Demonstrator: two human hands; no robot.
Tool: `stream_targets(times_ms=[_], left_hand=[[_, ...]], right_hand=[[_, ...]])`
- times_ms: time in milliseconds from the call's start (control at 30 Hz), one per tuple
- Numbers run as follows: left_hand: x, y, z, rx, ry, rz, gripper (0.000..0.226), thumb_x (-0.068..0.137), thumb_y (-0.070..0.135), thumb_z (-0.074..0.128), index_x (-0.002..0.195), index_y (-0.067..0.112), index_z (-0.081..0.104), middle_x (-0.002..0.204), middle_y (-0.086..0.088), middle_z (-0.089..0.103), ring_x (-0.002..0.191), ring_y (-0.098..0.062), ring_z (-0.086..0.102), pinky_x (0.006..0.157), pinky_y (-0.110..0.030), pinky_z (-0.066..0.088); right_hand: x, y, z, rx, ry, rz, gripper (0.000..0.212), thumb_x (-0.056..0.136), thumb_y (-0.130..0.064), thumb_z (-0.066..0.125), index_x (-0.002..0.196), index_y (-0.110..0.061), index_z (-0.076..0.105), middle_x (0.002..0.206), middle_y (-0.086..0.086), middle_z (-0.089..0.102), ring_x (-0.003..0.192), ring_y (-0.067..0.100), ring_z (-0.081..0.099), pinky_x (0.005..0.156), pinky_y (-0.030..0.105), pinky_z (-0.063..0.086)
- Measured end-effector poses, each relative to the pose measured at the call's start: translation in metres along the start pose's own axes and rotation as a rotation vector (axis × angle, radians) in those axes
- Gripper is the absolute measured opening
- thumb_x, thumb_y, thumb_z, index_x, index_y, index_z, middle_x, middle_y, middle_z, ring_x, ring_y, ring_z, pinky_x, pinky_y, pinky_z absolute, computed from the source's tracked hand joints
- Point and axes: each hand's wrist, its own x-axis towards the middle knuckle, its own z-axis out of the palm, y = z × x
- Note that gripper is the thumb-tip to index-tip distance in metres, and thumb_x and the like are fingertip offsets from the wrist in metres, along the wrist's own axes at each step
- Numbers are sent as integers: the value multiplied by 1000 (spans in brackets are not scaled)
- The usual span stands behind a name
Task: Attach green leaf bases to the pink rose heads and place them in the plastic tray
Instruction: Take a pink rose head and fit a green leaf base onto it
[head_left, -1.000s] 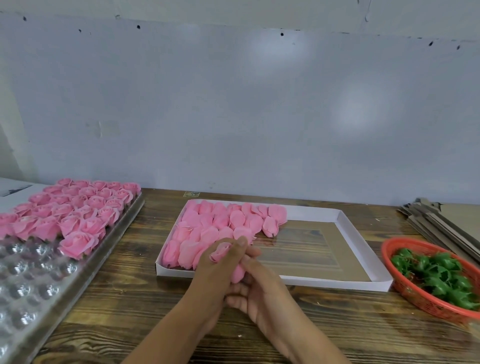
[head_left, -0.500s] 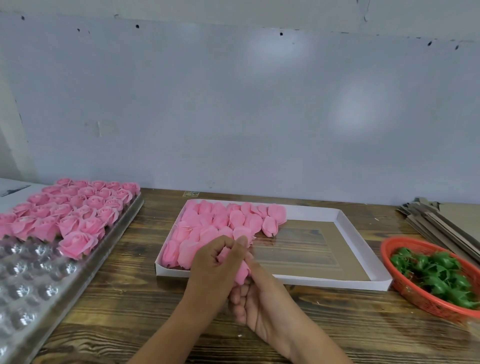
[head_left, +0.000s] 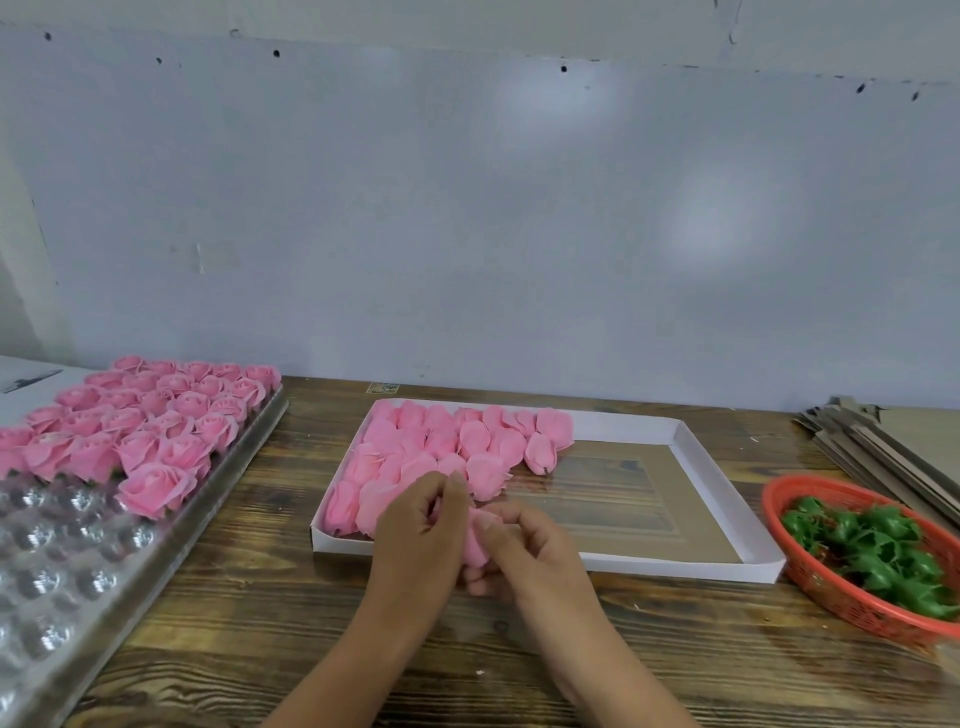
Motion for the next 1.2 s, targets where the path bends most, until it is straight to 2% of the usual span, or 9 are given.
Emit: stream_targets(times_ms=[100, 200, 333, 500, 633, 767, 900, 1067, 1200], left_hand=[[-2, 1, -1, 78, -43, 132, 22, 100, 25, 52, 82, 29, 63, 75, 10, 65, 70, -6, 60, 60, -14, 45], [-2, 0, -1, 222, -19, 281, 30, 101, 31, 47, 74, 23, 58, 62, 6, 55, 62, -11, 54, 55, -18, 42], [0, -1, -1, 153, 22, 167, 45, 99, 19, 53, 57, 27, 39, 50, 10, 41, 49, -4, 39, 48, -14, 33], [1, -2, -2, 140, -32, 53, 42, 101, 20, 50, 60, 23, 46, 54, 9, 50, 53, -2, 45, 52, -16, 40], [-5, 1, -3, 244, -98, 137, 28, 99, 36, 39, 75, 28, 52, 67, 7, 60, 62, -7, 56, 56, -22, 46], [-10, 1, -3, 367, -101, 229, 19, 94, 47, 34, 88, 37, 48, 69, 13, 58, 67, -2, 59, 57, -19, 44], [-7, 1, -2, 377, -38, 249, 26, 99, 34, 41, 73, 36, 40, 57, 12, 47, 55, -6, 51, 50, -17, 39], [-4, 0, 0, 327, -32, 181, 36, 101, 18, 50, 69, 34, 44, 54, 13, 52, 58, 1, 54, 54, -15, 43], [-2, 1, -1, 193, -33, 157, 28, 99, 19, 51, 73, 25, 59, 71, 10, 62, 64, -11, 54, 57, -21, 43]], right_hand=[[-1, -2, -4, 125, -13, 87, 28, 98, -29, 56, 93, -5, 70, 72, 12, 66, 59, 15, 59, 58, 25, 51], [-1, -4, -6, 229, -81, 134, 32, 99, -33, 53, 92, -6, 70, 67, 10, 62, 53, 14, 54, 50, 22, 46], [-1, -3, -4, 83, -84, 93, 27, 99, -34, 54, 97, -8, 61, 67, 10, 63, 52, 17, 54, 48, 25, 45], [0, 0, -6, -152, -60, -10, 24, 98, -33, 58, 105, -11, 66, 73, 3, 68, 61, 14, 60, 58, 25, 50], [1, 1, -3, -59, 6, 34, 28, 98, -33, 56, 91, -8, 69, 71, 8, 69, 61, 15, 62, 57, 24, 51], [-1, 3, 1, -3, -4, 60, 36, 97, -42, 54, 88, -13, 72, 84, 14, 75, 74, 23, 70, 65, 29, 57], [-3, 1, 2, 81, -88, 119, 41, 100, -42, 49, 100, -9, 73, 91, 14, 75, 80, 23, 72, 70, 30, 58], [0, 0, -1, 104, 34, 40, 14, 96, -20, 59, 107, -16, 66, 90, 7, 75, 88, 21, 73, 74, 32, 58], [0, -2, -5, 172, 50, 27, 13, 93, -13, 64, 103, -9, 72, 100, 21, 72, 90, 28, 72, 76, 34, 59]])
